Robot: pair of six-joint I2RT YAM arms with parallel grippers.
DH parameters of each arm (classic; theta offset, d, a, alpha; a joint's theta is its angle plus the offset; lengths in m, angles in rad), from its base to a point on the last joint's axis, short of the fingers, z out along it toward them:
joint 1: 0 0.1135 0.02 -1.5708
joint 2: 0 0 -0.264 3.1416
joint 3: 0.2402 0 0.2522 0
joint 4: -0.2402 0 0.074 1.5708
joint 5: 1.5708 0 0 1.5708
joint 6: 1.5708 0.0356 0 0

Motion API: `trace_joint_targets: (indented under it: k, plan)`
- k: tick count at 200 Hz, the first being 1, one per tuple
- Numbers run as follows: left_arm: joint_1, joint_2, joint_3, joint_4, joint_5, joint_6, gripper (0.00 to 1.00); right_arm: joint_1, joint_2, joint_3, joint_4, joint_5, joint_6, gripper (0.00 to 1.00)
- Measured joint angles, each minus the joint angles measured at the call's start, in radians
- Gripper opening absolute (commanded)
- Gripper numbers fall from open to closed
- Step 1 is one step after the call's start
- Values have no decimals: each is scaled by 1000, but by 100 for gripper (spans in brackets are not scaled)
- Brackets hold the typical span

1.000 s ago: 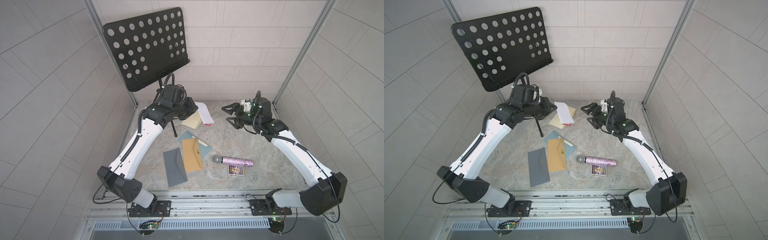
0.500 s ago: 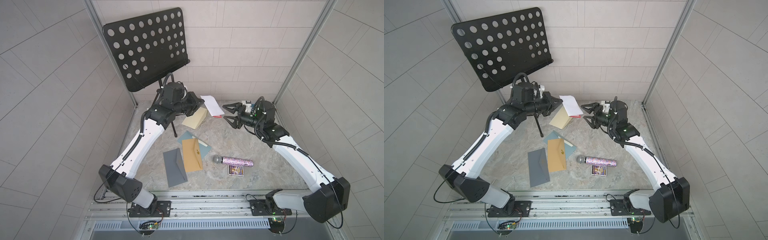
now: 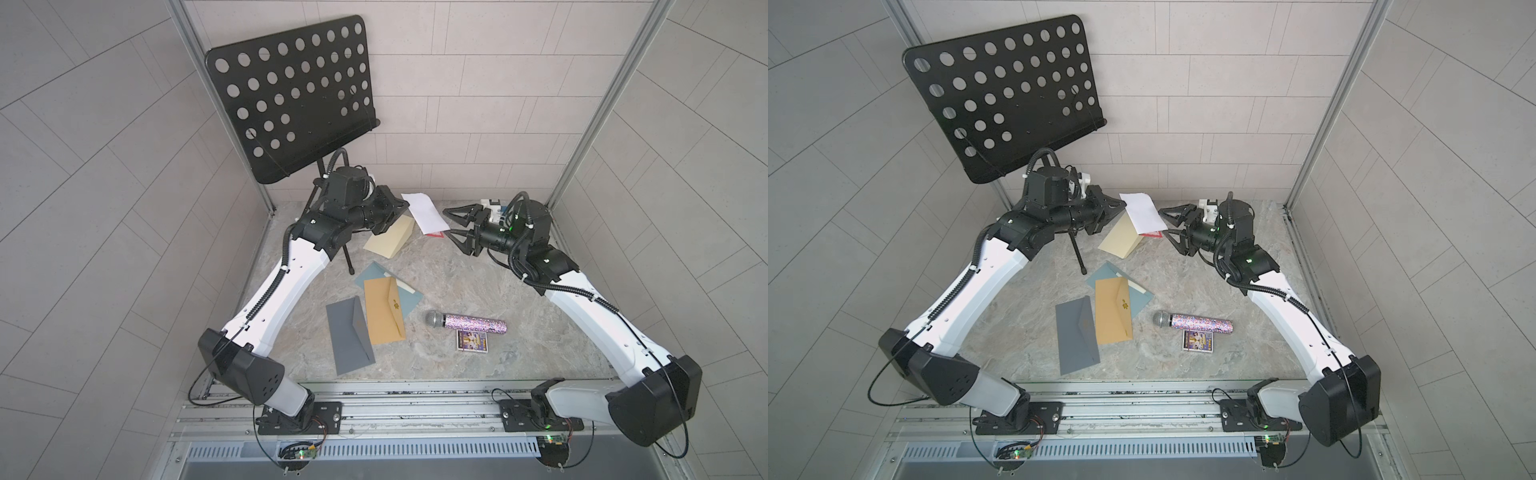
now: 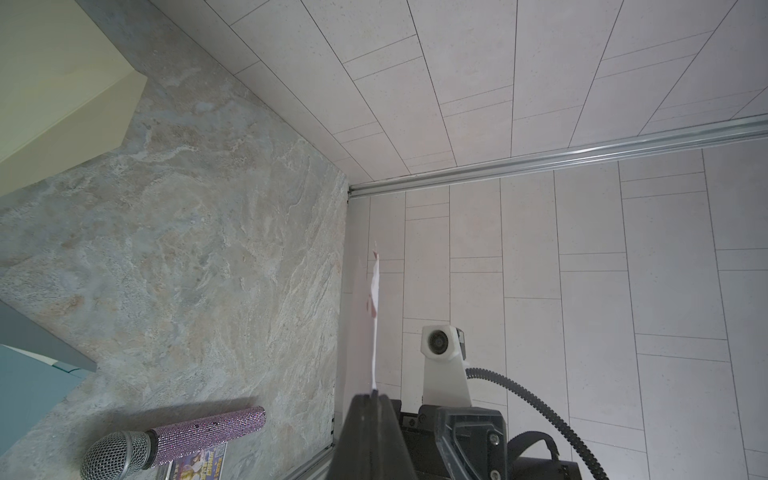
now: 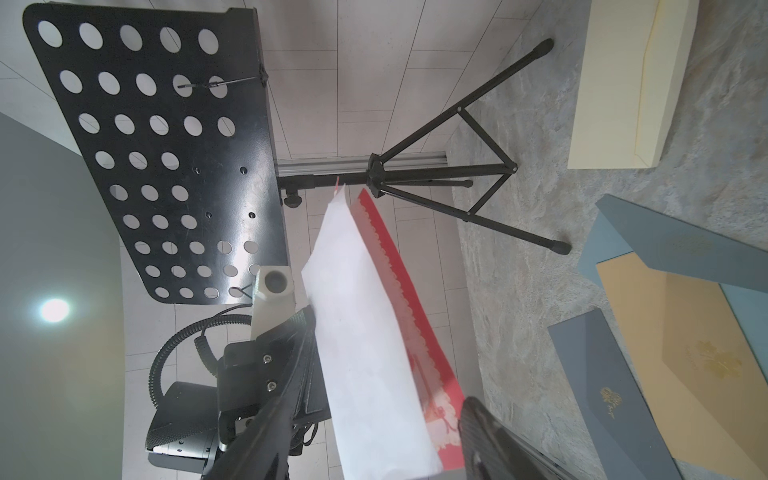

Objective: Take the letter paper out of the envelope
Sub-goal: Unfold the letter paper.

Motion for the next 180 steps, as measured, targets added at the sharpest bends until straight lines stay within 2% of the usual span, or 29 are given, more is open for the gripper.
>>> trace_joint_targets:
  k: [80, 145, 161, 180]
  plan:
    - [-10, 0, -9, 15, 0, -14, 0, 45, 1, 22, 13, 6, 8, 63]
    - [-23, 0, -88, 142, -5, -137, 0, 73, 38, 21, 70, 25, 23, 53]
    - [-29, 0, -110, 170, -5, -169, 0, 73, 43, 21, 70, 27, 21, 43]
    - [-36, 0, -122, 190, -9, -197, 0, 73, 53, 35, 58, 30, 4, 12]
